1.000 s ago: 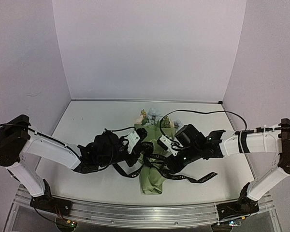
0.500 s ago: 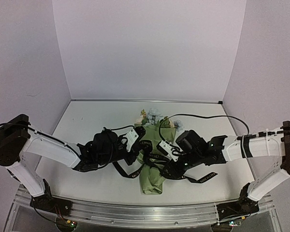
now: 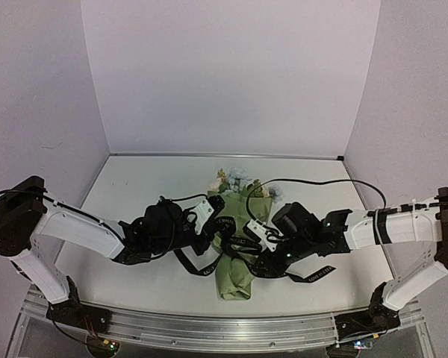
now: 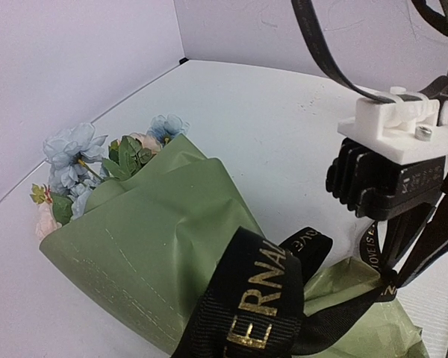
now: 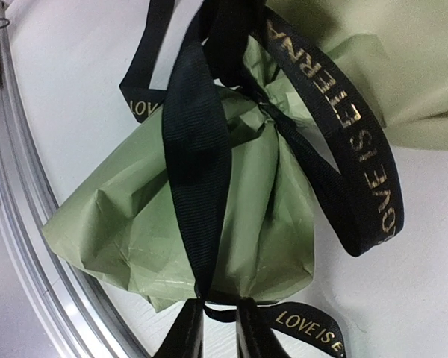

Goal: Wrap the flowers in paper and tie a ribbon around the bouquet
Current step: Cross the half-tied ribbon over the folded bouquet.

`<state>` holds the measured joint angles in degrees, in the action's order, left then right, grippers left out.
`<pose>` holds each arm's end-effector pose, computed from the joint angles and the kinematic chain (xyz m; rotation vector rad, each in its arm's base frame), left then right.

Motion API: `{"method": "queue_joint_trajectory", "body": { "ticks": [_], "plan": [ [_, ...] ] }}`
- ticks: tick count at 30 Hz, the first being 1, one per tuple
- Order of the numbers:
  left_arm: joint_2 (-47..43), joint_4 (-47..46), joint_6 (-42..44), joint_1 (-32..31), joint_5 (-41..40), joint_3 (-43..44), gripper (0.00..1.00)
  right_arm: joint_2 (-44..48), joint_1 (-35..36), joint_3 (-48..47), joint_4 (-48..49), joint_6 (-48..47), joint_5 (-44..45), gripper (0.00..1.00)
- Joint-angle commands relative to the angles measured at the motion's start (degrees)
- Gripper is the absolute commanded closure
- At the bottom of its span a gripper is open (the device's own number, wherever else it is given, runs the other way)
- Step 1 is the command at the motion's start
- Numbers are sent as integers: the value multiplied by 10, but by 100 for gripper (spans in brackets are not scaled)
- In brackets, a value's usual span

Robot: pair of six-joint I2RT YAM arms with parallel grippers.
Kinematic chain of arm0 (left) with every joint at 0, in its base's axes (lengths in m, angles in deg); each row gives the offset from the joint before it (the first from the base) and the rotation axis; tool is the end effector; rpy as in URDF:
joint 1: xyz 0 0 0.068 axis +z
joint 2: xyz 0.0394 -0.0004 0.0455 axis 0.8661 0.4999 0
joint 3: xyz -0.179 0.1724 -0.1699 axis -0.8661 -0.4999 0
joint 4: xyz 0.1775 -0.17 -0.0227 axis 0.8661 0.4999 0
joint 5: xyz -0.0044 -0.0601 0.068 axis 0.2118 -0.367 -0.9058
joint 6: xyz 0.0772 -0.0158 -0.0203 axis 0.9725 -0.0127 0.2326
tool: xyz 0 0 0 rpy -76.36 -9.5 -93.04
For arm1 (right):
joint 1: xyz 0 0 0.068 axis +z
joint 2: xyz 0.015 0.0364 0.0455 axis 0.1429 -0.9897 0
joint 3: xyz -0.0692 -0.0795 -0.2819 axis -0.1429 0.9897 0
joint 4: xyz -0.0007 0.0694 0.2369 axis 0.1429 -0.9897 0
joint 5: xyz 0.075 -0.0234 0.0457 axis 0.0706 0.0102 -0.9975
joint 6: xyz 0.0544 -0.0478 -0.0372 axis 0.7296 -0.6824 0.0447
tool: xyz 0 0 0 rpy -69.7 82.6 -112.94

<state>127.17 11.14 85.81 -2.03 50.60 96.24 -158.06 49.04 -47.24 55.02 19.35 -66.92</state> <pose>0.1742 -0.3123 0.2235 1.0215 1.6062 -0.5558 0.1435 0.2584 0.2006 -1.1785 2.3372 0.7988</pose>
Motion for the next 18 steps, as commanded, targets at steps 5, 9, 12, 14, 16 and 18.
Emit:
{"method": "queue_joint_trajectory", "body": {
  "ticks": [5,9,12,14,16,18],
  "plan": [
    [-28,5,-6,4,9,9,100,15,4,-17,-29,15,36,100],
    [-37,14,-6,4,15,4,100,27,1,-43,-52,34,71,100],
    [-46,22,-4,4,28,1,100,7,-4,-88,-90,60,59,100],
    [-51,29,-2,3,38,0,100,-13,-7,-112,-104,84,53,100],
    [-55,36,-1,3,47,0,100,-36,-12,-133,-110,109,47,100],
    [-60,41,0,1,54,-1,100,-58,-21,-154,-115,140,34,100]
  ]
}}
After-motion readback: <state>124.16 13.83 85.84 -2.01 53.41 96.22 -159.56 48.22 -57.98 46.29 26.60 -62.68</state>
